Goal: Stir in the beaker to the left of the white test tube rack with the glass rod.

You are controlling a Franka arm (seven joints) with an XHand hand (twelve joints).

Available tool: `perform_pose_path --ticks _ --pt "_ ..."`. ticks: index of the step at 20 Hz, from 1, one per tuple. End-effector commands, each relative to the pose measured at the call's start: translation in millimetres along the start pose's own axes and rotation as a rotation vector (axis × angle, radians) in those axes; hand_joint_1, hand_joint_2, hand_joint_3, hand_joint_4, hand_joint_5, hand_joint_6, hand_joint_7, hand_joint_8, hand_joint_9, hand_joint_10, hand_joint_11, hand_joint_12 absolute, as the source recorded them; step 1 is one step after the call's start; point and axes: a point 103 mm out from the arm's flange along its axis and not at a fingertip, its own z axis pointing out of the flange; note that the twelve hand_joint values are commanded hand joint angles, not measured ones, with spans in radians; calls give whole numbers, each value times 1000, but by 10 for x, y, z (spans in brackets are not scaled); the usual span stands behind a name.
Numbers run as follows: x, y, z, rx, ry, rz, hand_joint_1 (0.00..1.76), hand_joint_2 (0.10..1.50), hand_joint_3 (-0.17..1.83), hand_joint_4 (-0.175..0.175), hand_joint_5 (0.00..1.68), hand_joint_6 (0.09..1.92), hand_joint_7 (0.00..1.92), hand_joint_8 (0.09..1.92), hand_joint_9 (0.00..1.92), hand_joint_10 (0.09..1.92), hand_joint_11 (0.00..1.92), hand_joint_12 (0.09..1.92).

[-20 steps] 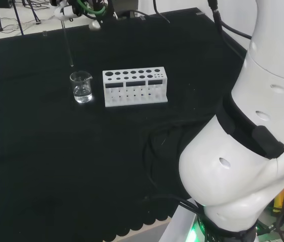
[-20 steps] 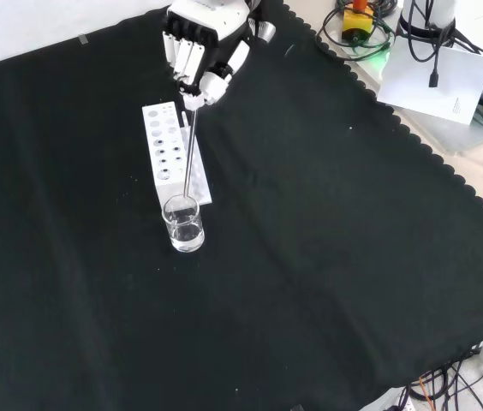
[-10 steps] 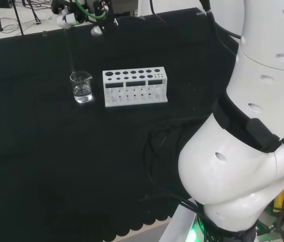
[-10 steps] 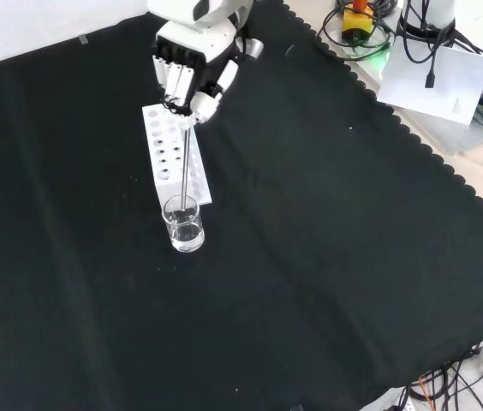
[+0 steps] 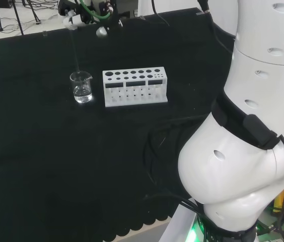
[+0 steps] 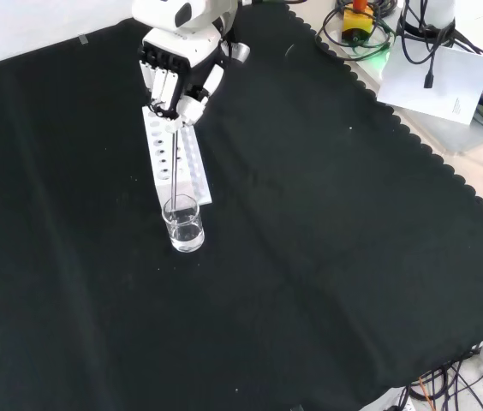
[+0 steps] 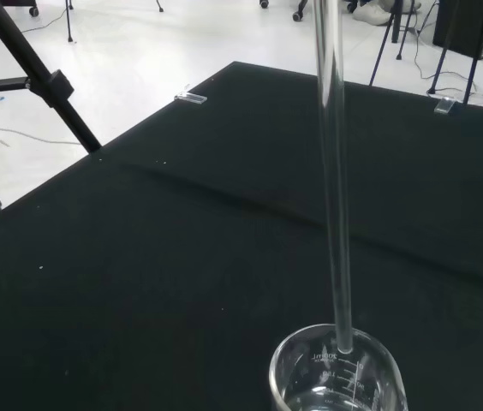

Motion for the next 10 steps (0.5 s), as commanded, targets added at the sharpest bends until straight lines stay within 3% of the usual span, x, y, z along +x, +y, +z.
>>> perform_pose_path --ticks 1,10 --pt "65 -5 16 13 1 -11 1282 1117 -16 -175 1044 600 997 1309 1586 1028 1607 737" --pt "42 12 441 49 16 -15 1282 1116 -13 -175 1044 600 997 1309 1586 1029 1607 738"
